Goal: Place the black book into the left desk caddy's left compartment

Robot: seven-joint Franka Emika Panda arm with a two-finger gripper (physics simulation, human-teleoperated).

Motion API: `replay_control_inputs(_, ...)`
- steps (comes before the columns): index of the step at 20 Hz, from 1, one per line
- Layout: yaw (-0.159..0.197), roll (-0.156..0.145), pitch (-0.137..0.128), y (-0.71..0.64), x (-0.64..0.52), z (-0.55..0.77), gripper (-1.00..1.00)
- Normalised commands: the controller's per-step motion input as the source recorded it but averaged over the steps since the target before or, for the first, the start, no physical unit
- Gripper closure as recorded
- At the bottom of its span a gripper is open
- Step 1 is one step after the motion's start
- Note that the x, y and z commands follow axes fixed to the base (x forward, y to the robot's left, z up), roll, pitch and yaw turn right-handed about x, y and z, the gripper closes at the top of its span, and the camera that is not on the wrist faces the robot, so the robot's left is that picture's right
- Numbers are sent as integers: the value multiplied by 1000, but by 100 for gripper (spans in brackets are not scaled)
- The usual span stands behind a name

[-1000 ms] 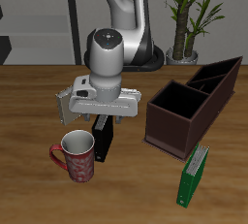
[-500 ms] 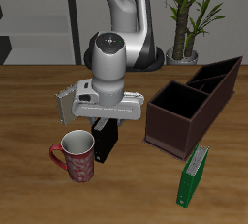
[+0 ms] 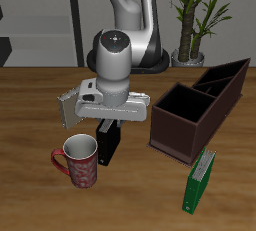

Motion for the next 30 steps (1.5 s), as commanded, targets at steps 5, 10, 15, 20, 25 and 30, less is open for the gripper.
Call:
replay_control_inputs(5,10,17,-37,217,-137,291,100)
replay_control_inputs(10,17,35,-54,339,-259,503,100)
replay_control_inputs(15,35,9,-55,229,-247,444,100)
replay_control_inputs(20,8,-25,-54,212,-408,543,100)
replay_control_inputs(25,-56,-55,43,123,-481,379,100)
replay_control_inputs(30,-8,-67,-27,124,-448,240,100)
